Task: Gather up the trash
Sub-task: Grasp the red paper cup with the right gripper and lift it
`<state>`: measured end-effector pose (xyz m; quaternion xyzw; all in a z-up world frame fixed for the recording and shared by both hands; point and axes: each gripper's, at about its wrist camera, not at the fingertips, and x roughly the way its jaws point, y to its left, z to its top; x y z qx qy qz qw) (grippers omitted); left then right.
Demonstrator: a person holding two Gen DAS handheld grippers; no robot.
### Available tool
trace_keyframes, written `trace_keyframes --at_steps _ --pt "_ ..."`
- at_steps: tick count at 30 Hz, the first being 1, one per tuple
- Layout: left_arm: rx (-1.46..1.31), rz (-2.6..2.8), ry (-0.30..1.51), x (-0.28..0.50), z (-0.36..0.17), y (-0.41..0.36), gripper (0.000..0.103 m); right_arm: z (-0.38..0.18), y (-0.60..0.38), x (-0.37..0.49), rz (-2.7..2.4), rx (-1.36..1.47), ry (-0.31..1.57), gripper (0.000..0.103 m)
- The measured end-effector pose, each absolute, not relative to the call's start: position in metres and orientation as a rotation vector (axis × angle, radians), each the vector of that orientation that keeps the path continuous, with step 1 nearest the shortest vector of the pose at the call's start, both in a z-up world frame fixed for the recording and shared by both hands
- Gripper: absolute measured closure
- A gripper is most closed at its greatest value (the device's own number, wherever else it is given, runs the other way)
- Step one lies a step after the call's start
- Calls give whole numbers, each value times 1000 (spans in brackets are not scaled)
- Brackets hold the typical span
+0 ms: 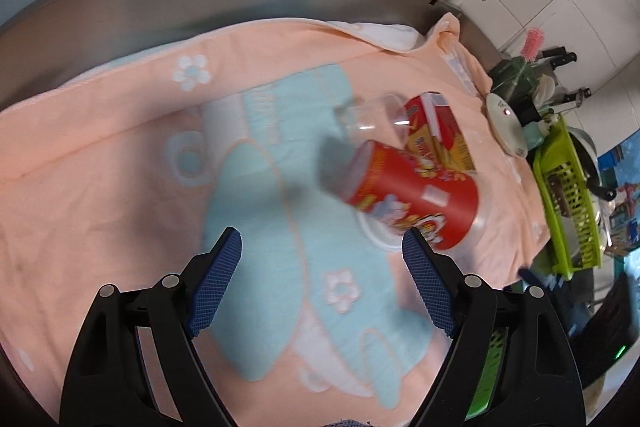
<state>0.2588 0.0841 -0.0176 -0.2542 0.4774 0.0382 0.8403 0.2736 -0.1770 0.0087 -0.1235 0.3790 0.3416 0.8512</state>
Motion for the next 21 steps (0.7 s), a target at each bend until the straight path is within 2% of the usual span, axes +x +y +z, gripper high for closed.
trace_keyframes --at_steps 11,21 --pt "-490 113 998 229 -33 125 21 29 -85 308 860 -614 804 26" --pt "-508 132 1005 222 -49 150 21 -7 -32 334 867 -893 874 26"
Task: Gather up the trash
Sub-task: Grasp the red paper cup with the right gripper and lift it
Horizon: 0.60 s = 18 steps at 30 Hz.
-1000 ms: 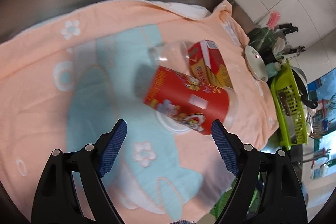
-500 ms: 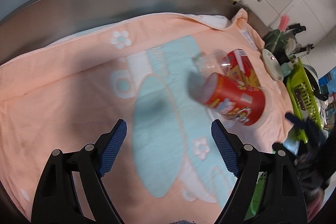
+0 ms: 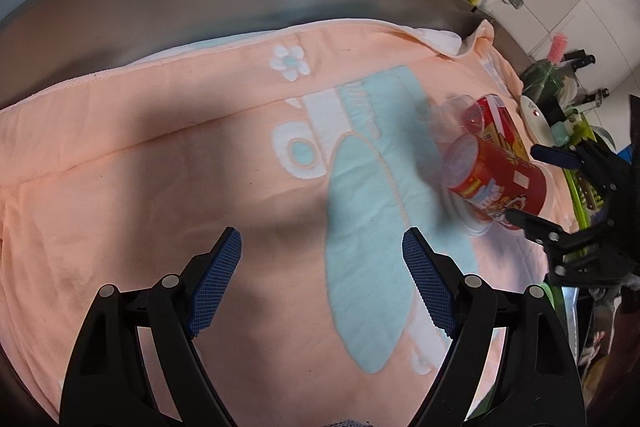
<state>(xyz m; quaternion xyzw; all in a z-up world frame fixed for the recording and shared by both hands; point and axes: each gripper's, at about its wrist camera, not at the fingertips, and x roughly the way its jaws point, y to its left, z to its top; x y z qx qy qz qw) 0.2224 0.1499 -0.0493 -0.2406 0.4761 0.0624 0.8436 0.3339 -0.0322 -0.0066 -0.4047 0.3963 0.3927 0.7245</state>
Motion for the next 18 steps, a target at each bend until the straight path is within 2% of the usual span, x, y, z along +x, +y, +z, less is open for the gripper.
trace_keyframes --at_steps 9,11,18 --pt "-496 129 1015 227 -57 153 21 -38 -15 348 812 -1058 906 26" --pt "-489 130 1014 227 -58 152 21 -43 -13 348 795 -1078 916 30" --pt "-452 121 1006 229 -56 143 21 -32 -20 339 782 -978 915 31"
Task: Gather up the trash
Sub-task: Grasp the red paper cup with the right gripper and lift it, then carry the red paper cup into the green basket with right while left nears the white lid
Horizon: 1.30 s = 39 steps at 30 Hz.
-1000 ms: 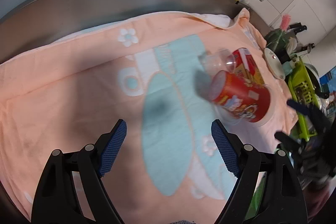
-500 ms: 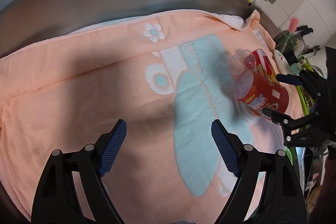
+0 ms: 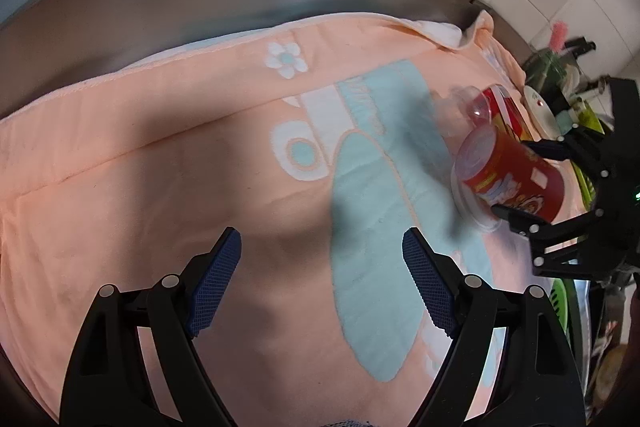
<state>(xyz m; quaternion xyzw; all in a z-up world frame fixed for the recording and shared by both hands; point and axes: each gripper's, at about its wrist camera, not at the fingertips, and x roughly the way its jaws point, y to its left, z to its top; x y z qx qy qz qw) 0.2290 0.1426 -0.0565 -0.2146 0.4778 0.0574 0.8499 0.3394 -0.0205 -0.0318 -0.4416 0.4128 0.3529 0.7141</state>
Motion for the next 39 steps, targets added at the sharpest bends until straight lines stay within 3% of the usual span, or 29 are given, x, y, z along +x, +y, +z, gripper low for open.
trace_keyframes --at_steps 16,25,39 --pt "-179 -89 965 259 -42 40 21 -1 -150 283 551 -540 963 31" --pt "20 -212 976 293 -57 -19 21 -11 -237 236 430 -343 989 31" --pt "109 -248 1000 343 -78 -34 17 -47 -321 191 286 -123 1023 32"
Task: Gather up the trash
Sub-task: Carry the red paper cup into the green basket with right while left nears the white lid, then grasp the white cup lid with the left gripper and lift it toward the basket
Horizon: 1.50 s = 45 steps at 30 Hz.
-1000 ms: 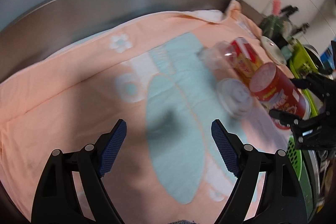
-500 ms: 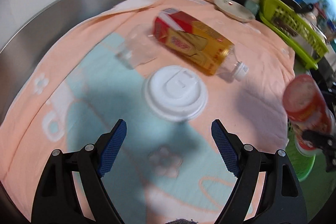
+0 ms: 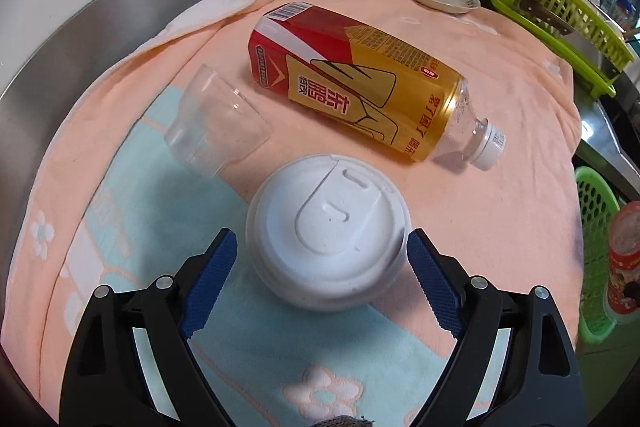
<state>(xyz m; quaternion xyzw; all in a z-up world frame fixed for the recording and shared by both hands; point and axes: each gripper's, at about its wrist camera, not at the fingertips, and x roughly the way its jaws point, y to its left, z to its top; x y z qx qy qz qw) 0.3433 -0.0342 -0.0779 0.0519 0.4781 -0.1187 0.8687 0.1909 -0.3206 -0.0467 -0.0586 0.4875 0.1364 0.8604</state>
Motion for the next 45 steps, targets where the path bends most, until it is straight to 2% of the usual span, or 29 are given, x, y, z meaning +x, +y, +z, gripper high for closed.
trace_keyframes --at_steps 26,29,45 --pt "128 -264 970 342 -84 -40 19 -110 -415 183 15 123 1125 34" --pt "128 -273 961 336 -82 -39 26 -115 -420 181 7 134 1129 34" --pt "123 -275 946 312 -78 -34 26 -104 -417 165 37 175 1078 34"
